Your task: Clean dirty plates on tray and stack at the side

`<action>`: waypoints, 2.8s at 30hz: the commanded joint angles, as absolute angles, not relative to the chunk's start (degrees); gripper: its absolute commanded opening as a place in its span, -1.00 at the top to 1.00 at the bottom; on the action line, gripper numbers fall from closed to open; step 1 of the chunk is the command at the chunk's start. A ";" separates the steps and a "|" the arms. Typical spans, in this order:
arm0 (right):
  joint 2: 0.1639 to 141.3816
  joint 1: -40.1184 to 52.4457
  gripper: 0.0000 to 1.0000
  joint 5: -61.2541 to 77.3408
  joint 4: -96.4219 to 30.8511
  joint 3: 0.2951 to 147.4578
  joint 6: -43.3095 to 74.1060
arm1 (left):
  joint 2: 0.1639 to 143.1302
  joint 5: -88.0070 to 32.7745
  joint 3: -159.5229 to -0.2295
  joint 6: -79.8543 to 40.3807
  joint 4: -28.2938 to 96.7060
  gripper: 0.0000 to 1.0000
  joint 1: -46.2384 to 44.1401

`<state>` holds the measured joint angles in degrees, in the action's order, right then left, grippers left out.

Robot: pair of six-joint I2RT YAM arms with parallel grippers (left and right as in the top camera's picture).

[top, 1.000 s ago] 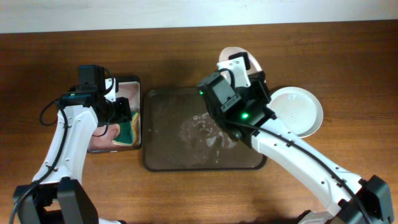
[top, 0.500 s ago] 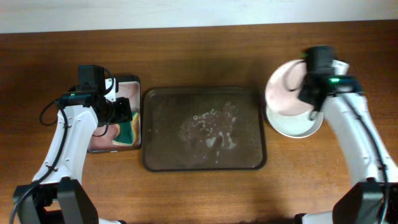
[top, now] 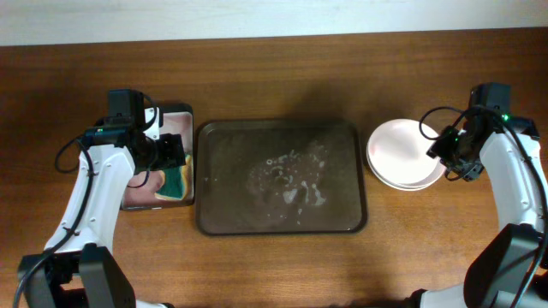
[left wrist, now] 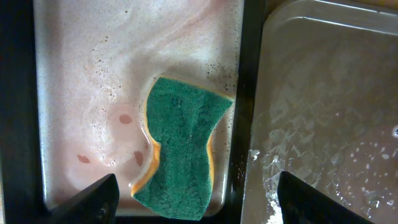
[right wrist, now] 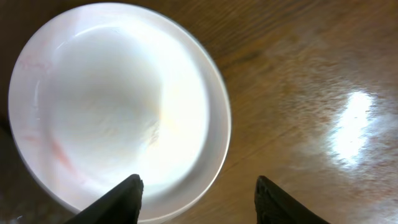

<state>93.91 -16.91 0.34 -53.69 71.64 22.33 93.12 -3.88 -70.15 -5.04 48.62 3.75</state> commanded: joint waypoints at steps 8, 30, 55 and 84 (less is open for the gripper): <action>93.71 -8.21 -0.85 27.00 -54.00 71.29 0.97 | 92.51 -11.40 -70.65 -1.45 48.01 -0.94 2.87; 62.15 -2.26 -0.97 12.14 -61.84 59.09 3.46 | 67.22 -10.55 -58.06 -0.32 65.67 -0.99 2.02; 30.74 -2.26 -0.97 8.95 -59.16 51.96 3.44 | 33.63 -10.96 -45.67 0.71 54.96 -0.99 2.02; 0.19 2.61 -0.97 5.26 3.14 5.48 3.40 | 33.63 -10.96 -45.67 0.71 54.96 -0.99 2.02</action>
<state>0.84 1.98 6.68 -2.68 9.67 3.57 33.74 -10.15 -45.95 -0.19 55.05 2.00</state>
